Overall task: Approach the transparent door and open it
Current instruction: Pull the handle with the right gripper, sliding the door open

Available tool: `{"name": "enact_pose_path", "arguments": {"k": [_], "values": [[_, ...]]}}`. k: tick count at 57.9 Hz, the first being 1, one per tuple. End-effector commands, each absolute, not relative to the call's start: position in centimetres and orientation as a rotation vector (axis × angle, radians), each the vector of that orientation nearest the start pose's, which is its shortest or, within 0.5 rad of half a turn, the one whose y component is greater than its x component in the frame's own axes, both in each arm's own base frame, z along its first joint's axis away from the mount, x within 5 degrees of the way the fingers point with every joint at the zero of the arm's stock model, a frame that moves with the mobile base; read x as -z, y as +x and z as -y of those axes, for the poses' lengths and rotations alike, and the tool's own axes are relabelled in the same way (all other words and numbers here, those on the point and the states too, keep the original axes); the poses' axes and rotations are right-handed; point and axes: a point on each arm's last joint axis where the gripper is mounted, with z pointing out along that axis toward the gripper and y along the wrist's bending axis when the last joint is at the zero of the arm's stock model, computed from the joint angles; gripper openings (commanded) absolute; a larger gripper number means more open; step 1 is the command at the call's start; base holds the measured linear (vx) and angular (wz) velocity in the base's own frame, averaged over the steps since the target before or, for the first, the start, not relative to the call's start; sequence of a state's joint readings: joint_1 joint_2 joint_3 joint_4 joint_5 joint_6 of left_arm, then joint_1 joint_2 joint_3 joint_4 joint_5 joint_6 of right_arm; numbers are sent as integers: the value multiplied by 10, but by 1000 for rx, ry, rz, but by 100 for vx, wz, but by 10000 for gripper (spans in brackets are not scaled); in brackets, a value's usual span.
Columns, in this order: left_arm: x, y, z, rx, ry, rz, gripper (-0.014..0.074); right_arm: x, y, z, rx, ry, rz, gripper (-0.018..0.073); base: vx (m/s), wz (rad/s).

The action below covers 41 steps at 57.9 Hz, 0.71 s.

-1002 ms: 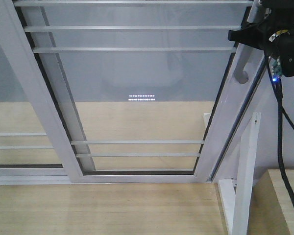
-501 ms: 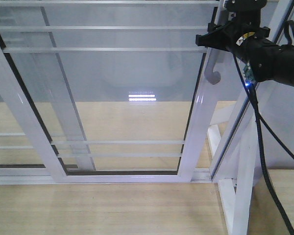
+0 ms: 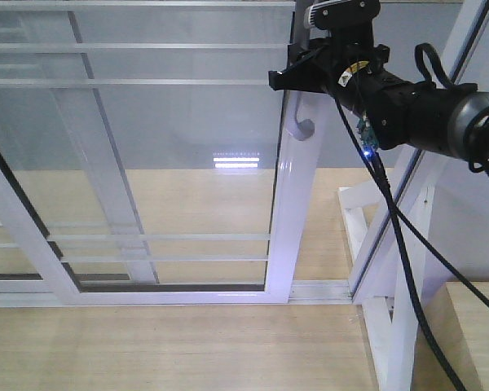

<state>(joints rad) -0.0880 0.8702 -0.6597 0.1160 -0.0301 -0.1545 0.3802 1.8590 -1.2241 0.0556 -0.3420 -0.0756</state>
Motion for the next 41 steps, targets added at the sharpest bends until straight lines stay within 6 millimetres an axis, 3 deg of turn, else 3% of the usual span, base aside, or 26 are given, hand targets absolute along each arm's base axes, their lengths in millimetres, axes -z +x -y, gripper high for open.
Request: {"name": "enact_pose_path", "arguments": {"k": [1,10,21,32,41], "values": [[-367,187,18,118,45,-1548,565,-296,387,-177,-277,-395,-1578,30,0,0],[-363,187,18,112,43,-1590,565,-304,373,-186,-271,-479,-1620,30,0,0],[-358,187,17,105,39,-1644,565,-329,349,-174,-235,-534,-1681,30,0,0],[-358,187,18,106,41,-1650,565,-338,296,-148,-251,-508,-1617,30,0,0],[-346,195,31,153,96,-1686,565,-318,243,-122,-264,-493,-1551,30,0,0]]}}
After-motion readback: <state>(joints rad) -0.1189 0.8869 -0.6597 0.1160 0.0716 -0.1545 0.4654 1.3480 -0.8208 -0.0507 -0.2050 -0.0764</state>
